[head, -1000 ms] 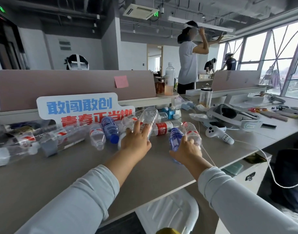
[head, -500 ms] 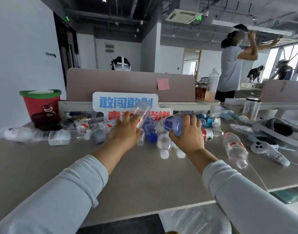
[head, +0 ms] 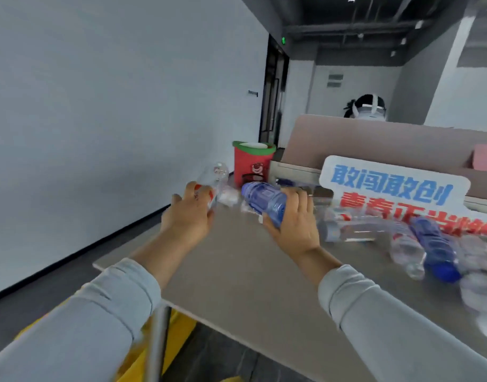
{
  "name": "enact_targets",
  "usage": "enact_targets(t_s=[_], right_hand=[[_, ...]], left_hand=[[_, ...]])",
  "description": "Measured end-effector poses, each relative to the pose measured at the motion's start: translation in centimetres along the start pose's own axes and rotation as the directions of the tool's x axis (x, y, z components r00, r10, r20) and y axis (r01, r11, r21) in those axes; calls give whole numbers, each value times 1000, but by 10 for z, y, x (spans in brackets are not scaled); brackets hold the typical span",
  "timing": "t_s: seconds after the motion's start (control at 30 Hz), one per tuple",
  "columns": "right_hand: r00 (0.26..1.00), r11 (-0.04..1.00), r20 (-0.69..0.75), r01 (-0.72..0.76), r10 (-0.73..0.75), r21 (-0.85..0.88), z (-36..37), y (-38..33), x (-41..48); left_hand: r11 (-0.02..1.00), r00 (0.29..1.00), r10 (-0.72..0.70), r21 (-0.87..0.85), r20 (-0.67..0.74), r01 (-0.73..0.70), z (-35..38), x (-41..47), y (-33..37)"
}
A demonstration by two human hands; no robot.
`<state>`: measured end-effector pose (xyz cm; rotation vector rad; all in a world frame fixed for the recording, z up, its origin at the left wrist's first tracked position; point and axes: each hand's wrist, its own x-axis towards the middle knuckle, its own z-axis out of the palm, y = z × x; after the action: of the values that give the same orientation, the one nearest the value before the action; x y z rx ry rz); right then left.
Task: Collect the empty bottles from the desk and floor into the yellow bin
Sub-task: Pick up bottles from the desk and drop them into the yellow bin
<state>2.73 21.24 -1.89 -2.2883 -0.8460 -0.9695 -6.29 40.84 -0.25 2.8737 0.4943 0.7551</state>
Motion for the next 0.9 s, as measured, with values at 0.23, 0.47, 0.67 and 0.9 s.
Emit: enact_targets(t_s=[0.23,0.47,0.67,0.9], right_hand=[[978,951,118,132,-170,279,104,-110,23],[941,898,190,186,-279,398,171,-191,38],[857,948,451,120,-248,295,210,-236,50],[874,953,432,100,-222,288,232,-231,33]], left_hand=[[948,958,-284,138,-34,286,-27,-25,-123],[879,903,-428,214,-42,426,-36,-47,-195],[853,879,-476,228,-31,470,-32,-53,-227],[851,868,-494,229,48,472,-4,-47,-244]])
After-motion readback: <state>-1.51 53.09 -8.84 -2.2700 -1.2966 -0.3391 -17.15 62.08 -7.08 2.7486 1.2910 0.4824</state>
